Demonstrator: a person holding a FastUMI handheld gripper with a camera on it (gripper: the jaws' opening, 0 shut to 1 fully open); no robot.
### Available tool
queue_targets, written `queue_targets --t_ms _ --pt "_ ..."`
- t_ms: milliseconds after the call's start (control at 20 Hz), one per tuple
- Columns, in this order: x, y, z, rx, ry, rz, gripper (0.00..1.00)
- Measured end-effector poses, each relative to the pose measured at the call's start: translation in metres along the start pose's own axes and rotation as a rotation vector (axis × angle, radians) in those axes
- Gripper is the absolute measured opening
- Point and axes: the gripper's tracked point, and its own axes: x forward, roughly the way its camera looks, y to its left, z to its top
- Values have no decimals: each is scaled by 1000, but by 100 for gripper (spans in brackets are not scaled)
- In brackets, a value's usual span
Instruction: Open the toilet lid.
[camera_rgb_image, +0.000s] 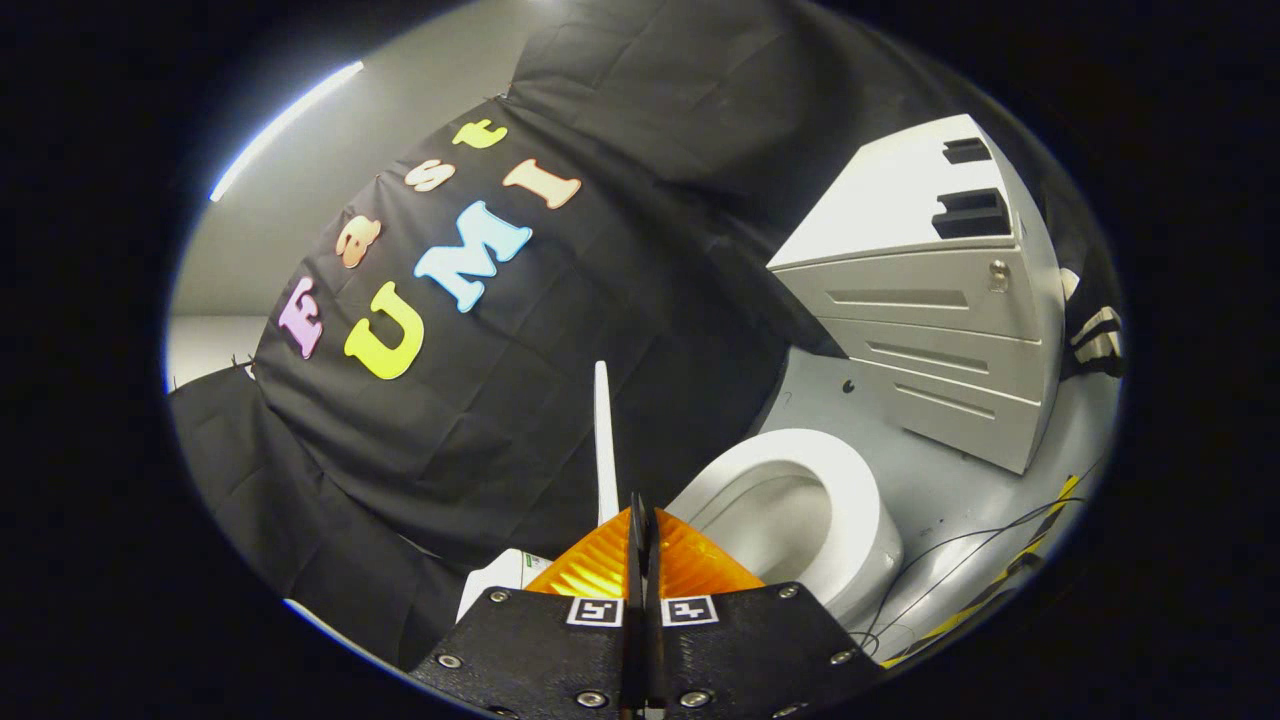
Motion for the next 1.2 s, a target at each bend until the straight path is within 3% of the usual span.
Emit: queue_targets --t_ms 750,1200 --pt "-9 106 -19 -284 -57 87 0" --pt "-17 178 -52 -476 -76 151 0"
